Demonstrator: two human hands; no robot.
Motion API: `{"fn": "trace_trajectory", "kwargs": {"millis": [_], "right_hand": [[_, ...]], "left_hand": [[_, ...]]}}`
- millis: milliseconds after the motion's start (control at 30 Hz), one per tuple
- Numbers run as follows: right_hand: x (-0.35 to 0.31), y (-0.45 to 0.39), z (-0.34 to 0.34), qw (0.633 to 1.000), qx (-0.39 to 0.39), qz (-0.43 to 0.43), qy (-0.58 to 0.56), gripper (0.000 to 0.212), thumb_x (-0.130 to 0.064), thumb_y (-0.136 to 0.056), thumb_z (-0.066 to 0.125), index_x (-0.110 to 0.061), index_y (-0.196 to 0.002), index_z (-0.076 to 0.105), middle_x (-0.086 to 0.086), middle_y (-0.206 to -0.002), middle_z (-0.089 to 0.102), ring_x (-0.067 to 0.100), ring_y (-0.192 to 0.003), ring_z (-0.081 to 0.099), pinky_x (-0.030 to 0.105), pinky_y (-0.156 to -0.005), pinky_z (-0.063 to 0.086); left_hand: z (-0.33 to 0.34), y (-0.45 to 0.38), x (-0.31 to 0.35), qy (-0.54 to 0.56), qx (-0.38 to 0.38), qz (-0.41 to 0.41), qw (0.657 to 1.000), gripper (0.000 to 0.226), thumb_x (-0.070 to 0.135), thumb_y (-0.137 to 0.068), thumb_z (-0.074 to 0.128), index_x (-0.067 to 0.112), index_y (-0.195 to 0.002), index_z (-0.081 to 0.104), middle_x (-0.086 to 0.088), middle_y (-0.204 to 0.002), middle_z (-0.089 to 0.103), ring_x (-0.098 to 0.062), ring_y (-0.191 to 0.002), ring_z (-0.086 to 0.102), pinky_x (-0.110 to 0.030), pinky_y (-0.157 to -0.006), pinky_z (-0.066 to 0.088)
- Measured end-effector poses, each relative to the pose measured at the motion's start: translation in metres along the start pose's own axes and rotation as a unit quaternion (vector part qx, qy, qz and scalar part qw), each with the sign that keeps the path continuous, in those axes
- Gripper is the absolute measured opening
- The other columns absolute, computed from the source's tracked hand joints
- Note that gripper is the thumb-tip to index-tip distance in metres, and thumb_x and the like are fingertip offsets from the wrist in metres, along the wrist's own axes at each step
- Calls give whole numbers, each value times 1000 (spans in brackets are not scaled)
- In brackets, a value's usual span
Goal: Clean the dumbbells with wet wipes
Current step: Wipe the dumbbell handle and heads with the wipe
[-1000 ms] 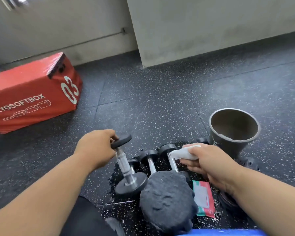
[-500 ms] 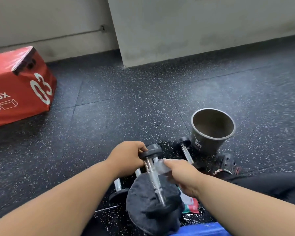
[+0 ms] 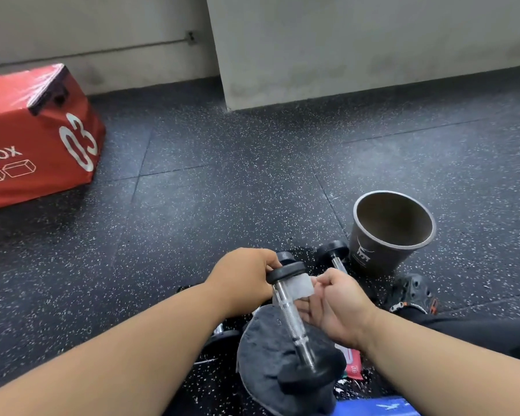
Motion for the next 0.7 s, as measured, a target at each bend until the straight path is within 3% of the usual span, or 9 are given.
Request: {"fn": "trace_trajectory", "kwargs": {"millis": [67,133,233,300,367,433,600,700], "right_hand": [[-1,0,2,1000,-14,-5,26,55,-19,-86,34,5,-117,72,30,-110,71,32,-79,68,41,-82,60],[0,0,2,998,-4,-16,60,51,-13,-90,38,6,-119,75,29,-115,73,32,-87,69,37,-79,59],[0,0,2,990,20,-67,126,26,-2,-97,54,2,-112,74,37,-120,69,35,-98,64,35,-78,55],[1,2,4,986,38,-81,141,9,-1,-95,67,-8,-100,65,39,-112,68,36,-98,64,36,-74,55],[0,4,7,986,47,-88,133,26,-11,-82,82,-15,-88,57,26,-94,69,31,-85,65,34,-65,53],[0,5,13,986,45,-91,135,28,-13,-79,84,-16,-85,57,13,-84,71,23,-70,66,30,-60,52],[3,7,22,986,23,-80,146,22,-13,-87,82,-5,-103,70,13,-89,77,16,-65,71,25,-56,55],[7,6,23,982,-2,-69,177,21,-26,-93,78,-6,-100,78,11,-90,77,16,-71,71,26,-64,55]], "left_hand": [[0,0,2,-6,-1,-3,1000,34,21,-83,69,35,-113,74,15,-96,77,-14,-87,63,-24,-73,42],[-1,0,3,-15,3,-5,1000,36,21,-82,68,36,-115,74,14,-102,79,-16,-94,68,-25,-76,46],[-1,0,6,-20,6,-5,1000,36,22,-82,68,37,-114,74,13,-102,79,-17,-95,68,-26,-77,49],[-1,1,8,-22,8,-3,1000,33,22,-82,69,37,-111,74,14,-99,78,-17,-94,68,-27,-77,50],[-2,2,9,-26,12,-2,1000,32,23,-82,70,37,-111,74,14,-99,78,-17,-95,69,-27,-78,51],[-2,3,10,-30,14,-1,999,32,23,-83,71,37,-111,73,14,-99,78,-17,-95,69,-27,-76,49],[-2,7,8,-30,10,-5,999,33,21,-81,68,36,-110,73,12,-98,78,-18,-96,69,-29,-79,53],[-1,6,7,-33,10,-1,999,36,20,-81,68,36,-113,74,12,-100,78,-18,-97,68,-28,-79,52]]}}
Point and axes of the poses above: each hand's wrist, its own y-axis away from the middle knuckle, its own z-axis out of the palm, x = y × z, the point moved 8 cm from there along -y, towards the middle knuckle
